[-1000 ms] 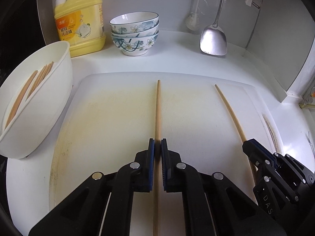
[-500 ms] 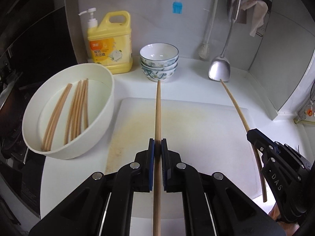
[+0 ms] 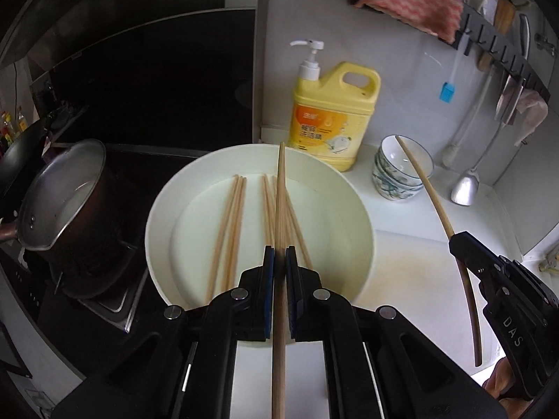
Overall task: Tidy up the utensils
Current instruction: 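Carry the chopstick in the left tool over the basin while the right tool carries its own, then open the left tool over the basin while the right tool releases its chopstick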
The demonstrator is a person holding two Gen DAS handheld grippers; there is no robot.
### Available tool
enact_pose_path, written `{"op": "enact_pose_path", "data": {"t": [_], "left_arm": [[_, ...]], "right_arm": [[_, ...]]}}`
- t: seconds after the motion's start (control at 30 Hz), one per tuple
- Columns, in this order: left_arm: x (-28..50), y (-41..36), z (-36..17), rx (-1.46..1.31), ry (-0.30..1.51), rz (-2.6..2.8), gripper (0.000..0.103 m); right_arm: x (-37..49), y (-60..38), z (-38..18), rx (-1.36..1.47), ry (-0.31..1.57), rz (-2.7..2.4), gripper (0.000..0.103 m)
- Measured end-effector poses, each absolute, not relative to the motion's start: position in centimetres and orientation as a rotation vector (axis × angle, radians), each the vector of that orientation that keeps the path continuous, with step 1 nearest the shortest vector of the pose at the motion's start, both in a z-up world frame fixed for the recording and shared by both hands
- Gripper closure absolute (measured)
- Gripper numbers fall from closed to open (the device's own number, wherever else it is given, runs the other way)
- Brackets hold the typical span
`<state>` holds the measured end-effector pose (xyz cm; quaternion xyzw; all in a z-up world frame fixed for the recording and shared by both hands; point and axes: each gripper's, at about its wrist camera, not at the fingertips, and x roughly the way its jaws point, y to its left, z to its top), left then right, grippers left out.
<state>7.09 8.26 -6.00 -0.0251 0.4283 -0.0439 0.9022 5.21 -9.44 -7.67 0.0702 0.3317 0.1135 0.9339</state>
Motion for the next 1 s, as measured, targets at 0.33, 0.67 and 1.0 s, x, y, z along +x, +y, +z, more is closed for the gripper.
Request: {"op": "enact_pose_path", "data": {"t": [0.33,0.67,1.0], "left_arm": [[14.1,13.7,-9.5,-0.039,0.958,-0.148,0.096],[16.5,14.3,-12.5,-0.073,1.027,-0.160,0.096],[17.8,14.2,-14.3,-0.082,1.071,-0.126,0.096]], "right_arm": [[11.6,-2.0,-9.9,0.177,0.762,0.209,0.097],[15.3,-0.2,-13.5,0.163,0.881,0.226,0.097],[16.8,0.5,-15.9,0.131,0.955,0.242,0.097]]}}
